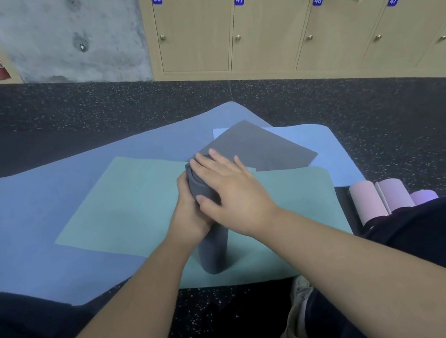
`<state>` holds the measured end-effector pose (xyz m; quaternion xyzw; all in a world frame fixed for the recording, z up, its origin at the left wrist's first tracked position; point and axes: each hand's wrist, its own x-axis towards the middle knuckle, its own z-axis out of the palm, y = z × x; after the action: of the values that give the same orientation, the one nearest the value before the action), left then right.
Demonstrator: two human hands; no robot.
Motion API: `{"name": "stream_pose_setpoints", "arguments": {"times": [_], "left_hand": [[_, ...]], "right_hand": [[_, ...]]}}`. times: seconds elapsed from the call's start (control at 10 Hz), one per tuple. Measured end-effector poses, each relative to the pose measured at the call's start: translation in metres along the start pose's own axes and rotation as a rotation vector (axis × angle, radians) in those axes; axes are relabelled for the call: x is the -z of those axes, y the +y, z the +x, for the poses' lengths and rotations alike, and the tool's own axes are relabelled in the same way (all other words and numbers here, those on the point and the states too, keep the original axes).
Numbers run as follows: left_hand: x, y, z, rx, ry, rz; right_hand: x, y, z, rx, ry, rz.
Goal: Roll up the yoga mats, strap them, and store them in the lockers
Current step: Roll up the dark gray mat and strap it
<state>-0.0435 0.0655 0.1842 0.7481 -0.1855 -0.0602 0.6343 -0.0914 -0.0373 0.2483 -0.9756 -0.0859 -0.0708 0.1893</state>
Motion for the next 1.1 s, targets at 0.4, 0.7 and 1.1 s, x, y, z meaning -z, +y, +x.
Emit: {"name": "stream_pose_setpoints", "arguments": {"times": [0.4, 0.7, 1.1], "left_hand": [[0.011, 0.008, -0.007, 0.064, -0.104, 0.030], [0.008, 0.008, -0.004, 0.060, -0.040, 0.016], [0.009, 0.001, 0.006, 0.066, -0.042, -0.030]], "right_hand": [[0.002, 0.010, -0.001, -0.091, -0.008, 0.145], [0.005, 0.033, -0.014, -0.044, 0.120, 0.263], [-0.024, 0.079, -0.009, -0.203, -0.044, 0.354]]}}
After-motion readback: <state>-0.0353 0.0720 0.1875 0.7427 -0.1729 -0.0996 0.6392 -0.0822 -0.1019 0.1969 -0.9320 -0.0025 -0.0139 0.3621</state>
